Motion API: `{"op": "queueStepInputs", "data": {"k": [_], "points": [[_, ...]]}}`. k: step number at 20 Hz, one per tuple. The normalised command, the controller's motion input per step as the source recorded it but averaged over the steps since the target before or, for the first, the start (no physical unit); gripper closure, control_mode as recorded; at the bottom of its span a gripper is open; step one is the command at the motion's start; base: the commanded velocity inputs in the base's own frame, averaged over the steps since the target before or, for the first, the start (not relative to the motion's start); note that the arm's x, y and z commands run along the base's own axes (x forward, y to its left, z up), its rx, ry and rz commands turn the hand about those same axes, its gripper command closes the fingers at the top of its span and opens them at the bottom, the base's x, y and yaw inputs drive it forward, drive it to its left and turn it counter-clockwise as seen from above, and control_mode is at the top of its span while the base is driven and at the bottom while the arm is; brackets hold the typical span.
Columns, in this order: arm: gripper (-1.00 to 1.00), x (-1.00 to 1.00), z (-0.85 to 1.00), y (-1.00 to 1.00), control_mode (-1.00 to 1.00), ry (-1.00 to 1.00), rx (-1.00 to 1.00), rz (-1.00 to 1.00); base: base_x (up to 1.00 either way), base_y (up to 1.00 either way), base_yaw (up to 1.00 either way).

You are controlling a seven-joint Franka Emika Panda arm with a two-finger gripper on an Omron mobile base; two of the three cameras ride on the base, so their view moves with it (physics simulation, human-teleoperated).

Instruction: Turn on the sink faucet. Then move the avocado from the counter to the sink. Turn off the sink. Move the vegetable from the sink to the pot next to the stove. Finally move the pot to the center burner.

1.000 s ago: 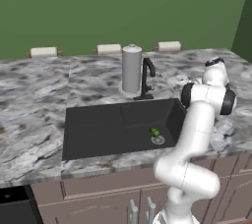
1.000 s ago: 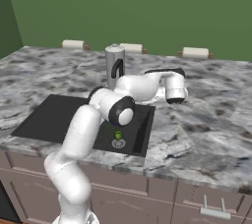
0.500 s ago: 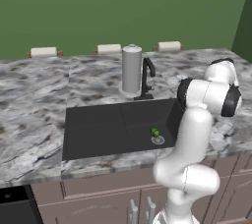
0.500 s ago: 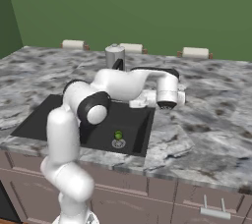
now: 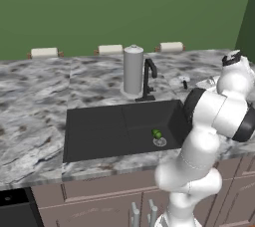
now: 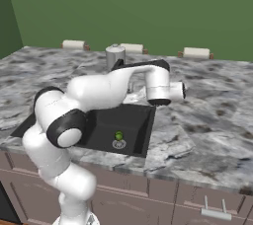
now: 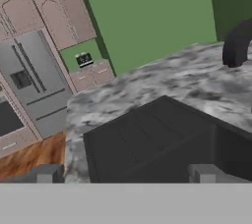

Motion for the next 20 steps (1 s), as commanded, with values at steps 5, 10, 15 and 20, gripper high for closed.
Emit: {"op": "queueStepInputs", "data": {"k": [5, 10, 15, 20], "points": [[-1.0, -0.42, 0.21, 0.1, -1.0, 0.31, -0.17, -0.24, 0.0, 0.0, 0.0], [-1.0, -0.36, 0.05, 0.18, -1.0, 0.34, -0.19, -0.26, 0.0, 0.0, 0.0], [-1.0, -0.27, 0.0, 0.24, -1.0, 0.34, -0.2, -0.27, 0.0, 0.0, 0.0], [-1.0, -0.07, -0.01, 0.36, -1.0, 0.32, -0.21, -0.25, 0.0, 0.0, 0.0]]}}
